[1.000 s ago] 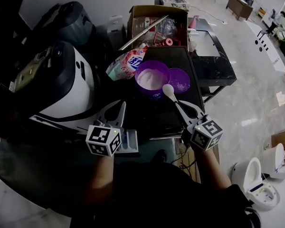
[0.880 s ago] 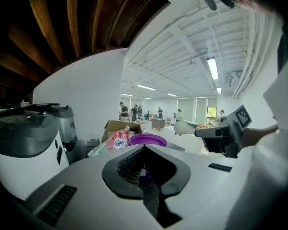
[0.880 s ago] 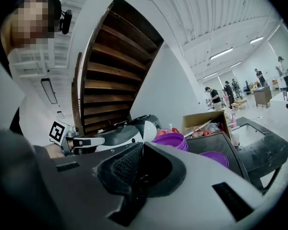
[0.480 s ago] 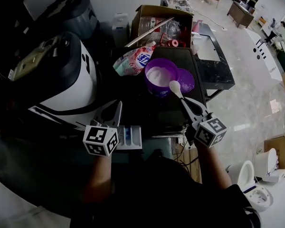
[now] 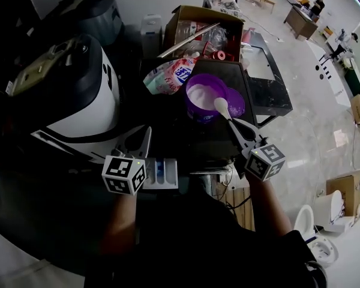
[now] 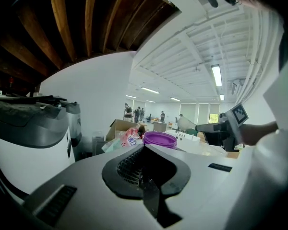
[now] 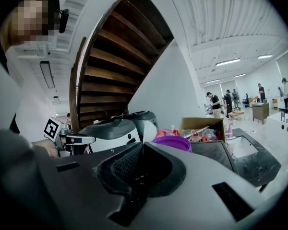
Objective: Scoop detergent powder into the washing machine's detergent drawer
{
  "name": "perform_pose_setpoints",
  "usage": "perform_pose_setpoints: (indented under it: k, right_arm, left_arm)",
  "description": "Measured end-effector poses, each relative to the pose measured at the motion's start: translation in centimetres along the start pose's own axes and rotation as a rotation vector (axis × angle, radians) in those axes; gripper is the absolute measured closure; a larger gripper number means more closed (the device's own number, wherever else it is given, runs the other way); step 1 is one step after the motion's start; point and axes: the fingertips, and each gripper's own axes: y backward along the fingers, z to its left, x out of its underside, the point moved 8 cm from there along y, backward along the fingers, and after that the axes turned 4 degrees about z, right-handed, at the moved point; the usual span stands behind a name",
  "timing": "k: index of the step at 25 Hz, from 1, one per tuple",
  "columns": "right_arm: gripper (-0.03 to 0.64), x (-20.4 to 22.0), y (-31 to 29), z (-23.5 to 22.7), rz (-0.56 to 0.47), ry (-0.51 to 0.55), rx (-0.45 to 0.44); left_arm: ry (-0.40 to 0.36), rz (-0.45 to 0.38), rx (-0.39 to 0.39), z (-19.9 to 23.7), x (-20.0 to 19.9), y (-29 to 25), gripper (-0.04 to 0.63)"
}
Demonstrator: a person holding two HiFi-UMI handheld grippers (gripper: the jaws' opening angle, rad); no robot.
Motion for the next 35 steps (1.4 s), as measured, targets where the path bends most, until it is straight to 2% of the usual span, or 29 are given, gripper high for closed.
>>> perform_pose_setpoints:
  k: [8,18,23,35]
  right_arm:
    - [0.598,-2.8,-3.9,-3.9,0.104,0.149,-0.038]
    - [0.598,-3.7,-8.9,-7.3,0.320,0.354,-0.095]
    - [0.598,-3.6,-10.9,-7.8,0.421,0.469,-0.129]
    - [0.598,-3.1,-15.6,-7.2,0.633,0.759,-0.160]
  left_arm:
    - [0.007,-0.020,-0.040,0.2,-1.9,-2.3,0.588]
    - [0.029,0.004,-0.078,0.5,-1.9,-4.5,0.588]
    - [0.019,0.012,-0.089,0.3,-2.1,-4.6,0.588]
    - [0.065,0.022,-0.126,1.2,-0.8,-3.9,0.588]
